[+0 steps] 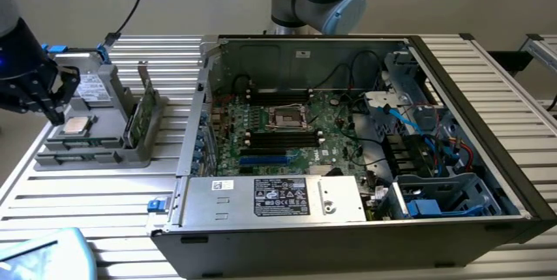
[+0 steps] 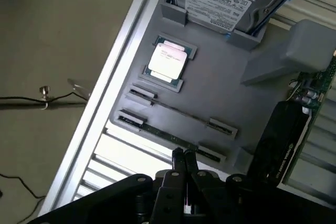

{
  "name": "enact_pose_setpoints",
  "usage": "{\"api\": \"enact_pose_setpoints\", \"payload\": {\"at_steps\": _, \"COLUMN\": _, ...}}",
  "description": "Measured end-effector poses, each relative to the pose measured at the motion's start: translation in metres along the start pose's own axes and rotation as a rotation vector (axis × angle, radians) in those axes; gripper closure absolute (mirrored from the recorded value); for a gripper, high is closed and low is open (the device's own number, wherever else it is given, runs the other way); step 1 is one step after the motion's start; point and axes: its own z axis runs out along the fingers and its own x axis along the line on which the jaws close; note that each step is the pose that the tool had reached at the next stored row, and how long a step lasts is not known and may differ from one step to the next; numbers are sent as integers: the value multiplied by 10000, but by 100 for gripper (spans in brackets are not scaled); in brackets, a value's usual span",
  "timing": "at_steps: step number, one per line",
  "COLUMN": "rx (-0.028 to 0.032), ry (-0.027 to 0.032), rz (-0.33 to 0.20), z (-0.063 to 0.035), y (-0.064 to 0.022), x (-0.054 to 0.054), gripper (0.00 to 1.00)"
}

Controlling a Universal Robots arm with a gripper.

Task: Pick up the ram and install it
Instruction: 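Pick up the ram and move it above insertion slot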

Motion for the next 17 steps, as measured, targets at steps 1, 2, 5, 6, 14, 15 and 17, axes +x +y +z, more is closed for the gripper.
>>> {"api": "enact_pose_setpoints", "payload": {"at_steps": 1, "rx": -4, "ry": 15, "rz": -175, "z": 2, "y": 0, "x": 0, "gripper": 90}}
{"api": "enact_pose_setpoints", "payload": {"at_steps": 2, "rx": 0, "ry": 37, "rz": -358, "z": 4, "y": 0, "x": 0, "gripper": 90}}
{"api": "enact_pose_setpoints", "payload": {"at_steps": 5, "rx": 15, "ry": 97, "rz": -907, "z": 12, "y": -2, "x": -1, "gripper": 90}}
{"api": "enact_pose_setpoints", "payload": {"at_steps": 6, "rx": 20, "ry": 117, "rz": -1087, "z": 14, "y": -3, "x": -1, "gripper": 90}}
{"api": "enact_pose_setpoints", "payload": {"at_steps": 14, "rx": 76, "ry": 285, "rz": -2518, "z": 37, "y": -5, "x": -2, "gripper": 90}}
{"api": "enact_pose_setpoints", "payload": {"at_steps": 15, "rx": 84, "ry": 308, "rz": -2708, "z": 41, "y": -5, "x": -2, "gripper": 90}}
{"api": "enact_pose_setpoints", "payload": {"at_steps": 17, "rx": 99, "ry": 351, "rz": -3075, "z": 54, "y": -7, "x": -2, "gripper": 90}}
